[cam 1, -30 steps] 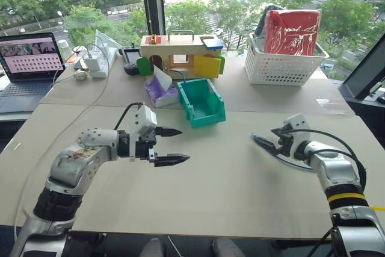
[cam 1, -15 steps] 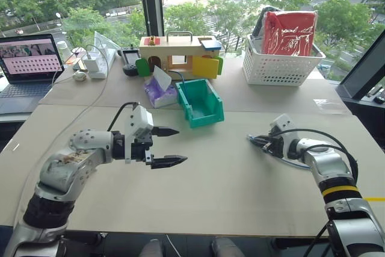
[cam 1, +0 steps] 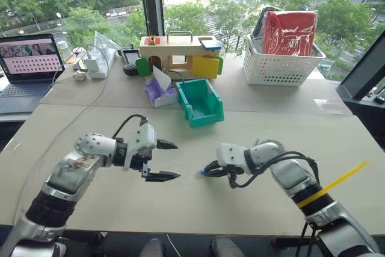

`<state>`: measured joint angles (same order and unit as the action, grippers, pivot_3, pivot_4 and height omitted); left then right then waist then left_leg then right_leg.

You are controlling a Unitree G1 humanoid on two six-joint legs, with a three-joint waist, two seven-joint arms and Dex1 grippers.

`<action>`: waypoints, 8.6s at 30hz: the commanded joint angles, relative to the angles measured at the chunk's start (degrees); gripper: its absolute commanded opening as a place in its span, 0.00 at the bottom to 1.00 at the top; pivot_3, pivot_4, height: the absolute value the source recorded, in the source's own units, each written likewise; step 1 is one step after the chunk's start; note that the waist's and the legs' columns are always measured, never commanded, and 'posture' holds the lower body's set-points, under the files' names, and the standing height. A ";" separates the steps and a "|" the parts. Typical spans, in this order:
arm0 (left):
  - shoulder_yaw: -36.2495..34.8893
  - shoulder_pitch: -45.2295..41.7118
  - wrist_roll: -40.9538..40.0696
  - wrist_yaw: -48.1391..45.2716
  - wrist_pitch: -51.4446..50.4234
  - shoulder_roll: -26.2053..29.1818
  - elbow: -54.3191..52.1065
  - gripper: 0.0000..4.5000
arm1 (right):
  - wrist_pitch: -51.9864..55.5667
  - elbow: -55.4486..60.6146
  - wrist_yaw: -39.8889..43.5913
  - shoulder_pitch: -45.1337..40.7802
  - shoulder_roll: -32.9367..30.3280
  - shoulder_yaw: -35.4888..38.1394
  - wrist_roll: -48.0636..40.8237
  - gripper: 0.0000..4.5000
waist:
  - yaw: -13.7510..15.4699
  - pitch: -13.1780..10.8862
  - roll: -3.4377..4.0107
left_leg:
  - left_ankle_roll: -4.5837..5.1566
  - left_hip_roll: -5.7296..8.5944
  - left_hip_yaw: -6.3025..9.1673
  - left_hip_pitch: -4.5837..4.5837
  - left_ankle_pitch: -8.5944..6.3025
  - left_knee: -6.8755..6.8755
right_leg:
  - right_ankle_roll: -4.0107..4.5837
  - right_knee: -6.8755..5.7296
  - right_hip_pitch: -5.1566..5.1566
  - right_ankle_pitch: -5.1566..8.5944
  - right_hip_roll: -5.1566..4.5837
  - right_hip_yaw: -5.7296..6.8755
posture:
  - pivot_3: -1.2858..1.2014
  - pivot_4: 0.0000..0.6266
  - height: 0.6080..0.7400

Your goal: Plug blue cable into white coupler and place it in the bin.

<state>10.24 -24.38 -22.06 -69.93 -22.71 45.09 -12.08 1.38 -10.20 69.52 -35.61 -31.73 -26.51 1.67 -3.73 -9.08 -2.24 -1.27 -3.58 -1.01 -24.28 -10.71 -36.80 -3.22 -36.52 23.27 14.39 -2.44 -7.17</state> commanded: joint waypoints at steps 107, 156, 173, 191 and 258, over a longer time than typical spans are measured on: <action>8.62 -4.59 8.04 10.12 10.86 -35.56 19.20 0.13 | 32.78 48.93 -93.73 43.79 15.44 34.91 -103.23 0.01 | 0.02 0.16 0.45 | -0.08 0.63 1.08 -0.30 0.14 -0.02 | -0.42 -0.36 -0.10 0.64 -0.14 0.10 | 0.52 0.24 1.00; -47.33 36.86 -11.73 25.52 5.42 -17.07 -8.90 0.99 | 43.07 26.46 -81.35 27.16 13.06 30.04 -98.66 0.00 | -0.25 0.09 0.34 | -0.07 0.52 1.00 -0.29 0.13 0.00 | 0.06 -0.34 -0.04 0.50 -0.16 0.15 | 0.52 0.24 1.00; -35.82 29.00 -1.03 31.65 15.13 -20.09 13.03 0.99 | 41.86 28.54 -82.43 28.09 15.33 31.46 -96.57 0.00 | -0.19 0.12 0.23 | -0.07 0.52 1.02 -0.32 0.14 0.01 | 0.13 -0.40 -0.02 0.61 -0.13 0.19 | 0.52 0.24 1.00; -19.30 17.00 -2.51 17.85 14.20 -18.10 11.31 0.16 | 39.58 32.97 -84.11 31.47 16.44 33.62 -94.86 0.00 | 0.59 0.12 0.23 | -0.07 0.54 1.03 -0.35 0.15 0.02 | 0.12 -0.44 -0.03 0.62 -0.16 0.20 | 0.52 0.24 1.00; 6.45 -13.31 17.17 4.05 11.46 -32.69 41.42 0.14 | 32.70 47.55 -92.07 40.54 14.25 33.63 -79.94 0.00 | 0.02 0.15 0.27 | -0.01 0.67 1.14 -0.26 0.14 0.02 | -0.22 -0.48 -0.16 0.82 -0.11 0.09 | 0.52 0.24 1.00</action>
<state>16.01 -37.68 -5.04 -68.83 -3.08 13.24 32.29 30.94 33.90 -20.79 5.86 -14.49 8.22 -81.22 -3.71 -8.92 -1.97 -1.28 -2.90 0.13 -24.55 -10.57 -36.78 -3.45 -37.00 23.11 15.21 -2.56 -7.08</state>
